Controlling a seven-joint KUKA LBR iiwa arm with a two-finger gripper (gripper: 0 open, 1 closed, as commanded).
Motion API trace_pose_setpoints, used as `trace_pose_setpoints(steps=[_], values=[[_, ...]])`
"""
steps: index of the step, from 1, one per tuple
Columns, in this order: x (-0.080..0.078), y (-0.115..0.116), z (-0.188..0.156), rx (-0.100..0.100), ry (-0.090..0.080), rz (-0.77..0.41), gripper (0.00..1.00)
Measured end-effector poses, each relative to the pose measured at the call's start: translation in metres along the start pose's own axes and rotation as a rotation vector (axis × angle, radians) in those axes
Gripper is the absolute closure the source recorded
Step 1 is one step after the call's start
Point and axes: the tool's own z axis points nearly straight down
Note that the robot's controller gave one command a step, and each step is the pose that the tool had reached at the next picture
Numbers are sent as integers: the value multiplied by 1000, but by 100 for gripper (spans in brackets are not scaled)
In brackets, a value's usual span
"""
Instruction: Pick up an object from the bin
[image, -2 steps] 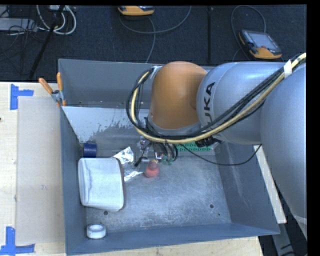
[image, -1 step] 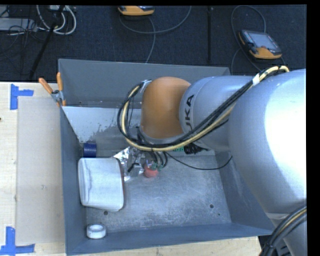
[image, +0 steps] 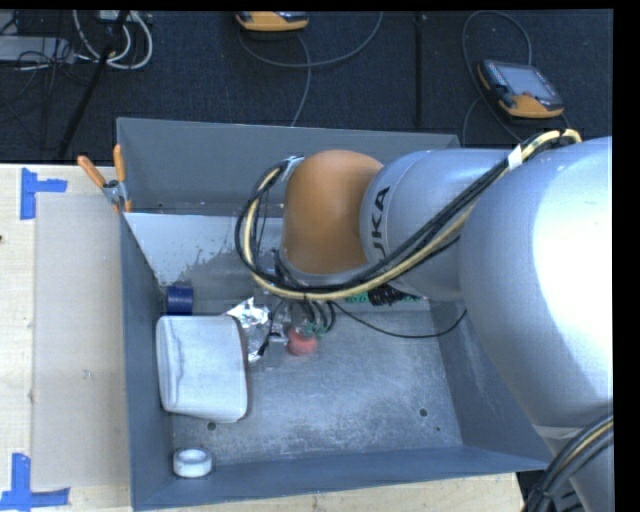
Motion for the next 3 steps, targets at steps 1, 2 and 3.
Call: trace_pose_setpoints(steps=[1,2,3], values=[[-3,-24,35,2,3,-10,0],[-4,-23,32,0,0,-9,100],[9,-18,24,1,1,-50,100]])
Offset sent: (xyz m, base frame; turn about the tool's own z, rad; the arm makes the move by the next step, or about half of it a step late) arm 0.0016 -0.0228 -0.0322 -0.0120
